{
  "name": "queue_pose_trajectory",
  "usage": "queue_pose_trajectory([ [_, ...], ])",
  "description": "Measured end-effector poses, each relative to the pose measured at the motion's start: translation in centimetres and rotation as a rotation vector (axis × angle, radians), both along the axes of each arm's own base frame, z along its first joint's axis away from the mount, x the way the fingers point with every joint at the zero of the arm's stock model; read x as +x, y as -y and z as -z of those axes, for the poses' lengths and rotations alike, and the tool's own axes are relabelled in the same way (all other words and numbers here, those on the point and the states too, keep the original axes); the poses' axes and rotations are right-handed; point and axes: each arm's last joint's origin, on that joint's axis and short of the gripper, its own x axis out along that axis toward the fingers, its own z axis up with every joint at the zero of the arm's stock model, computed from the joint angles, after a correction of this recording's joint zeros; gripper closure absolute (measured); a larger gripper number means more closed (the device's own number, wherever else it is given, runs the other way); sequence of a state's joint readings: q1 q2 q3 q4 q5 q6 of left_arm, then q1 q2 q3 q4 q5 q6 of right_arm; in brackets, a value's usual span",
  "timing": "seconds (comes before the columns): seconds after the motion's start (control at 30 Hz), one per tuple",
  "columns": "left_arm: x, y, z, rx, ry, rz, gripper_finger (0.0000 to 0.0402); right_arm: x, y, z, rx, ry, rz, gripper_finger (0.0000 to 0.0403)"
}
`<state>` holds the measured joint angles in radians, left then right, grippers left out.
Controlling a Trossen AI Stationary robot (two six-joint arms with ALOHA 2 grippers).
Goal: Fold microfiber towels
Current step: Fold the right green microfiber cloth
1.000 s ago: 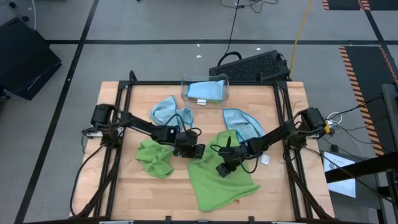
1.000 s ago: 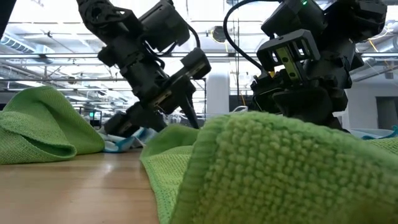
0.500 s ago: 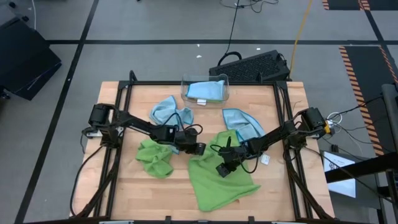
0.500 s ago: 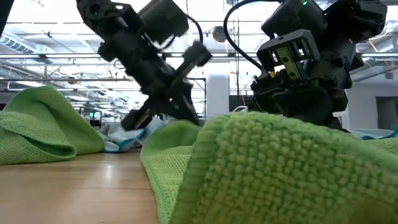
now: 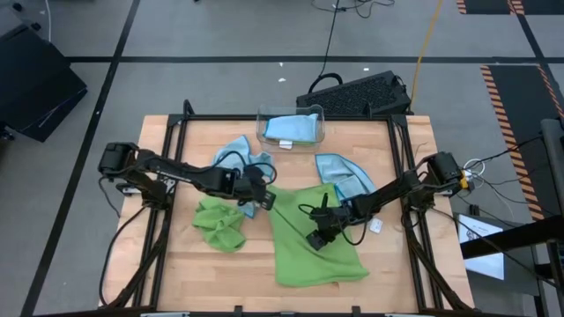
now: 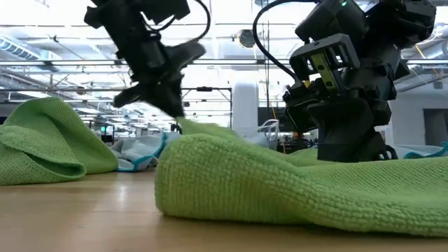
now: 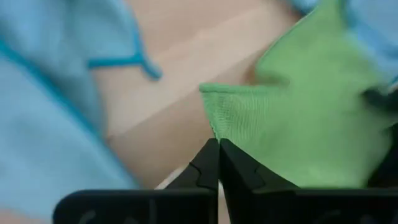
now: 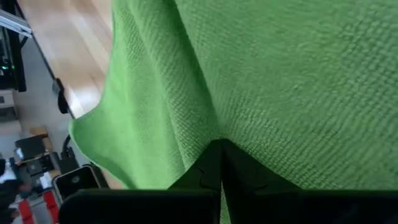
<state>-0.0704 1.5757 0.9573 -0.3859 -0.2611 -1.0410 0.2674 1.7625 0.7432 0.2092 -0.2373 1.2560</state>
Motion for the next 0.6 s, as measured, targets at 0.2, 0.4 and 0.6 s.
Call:
queue_pose_trajectory([
  [0.2,-0.9,0.3,0.6,-0.056,-0.102,-0.020,0.0351,-0.5,0.8,-1.8,-0.092,0.025,0.107,0.0400],
  [0.4,-0.7,0.1,0.4,-0.035,-0.069,-0.060,0.0299,-1.1,2.4,-4.0,-0.122,0.039,0.153,0.0330],
  [0.6,0.3,0.2,-0.1,-0.099,0.042,-0.034,0.0262,-2.2,3.8,-6.6,-0.121,0.064,0.185,0.0241],
])
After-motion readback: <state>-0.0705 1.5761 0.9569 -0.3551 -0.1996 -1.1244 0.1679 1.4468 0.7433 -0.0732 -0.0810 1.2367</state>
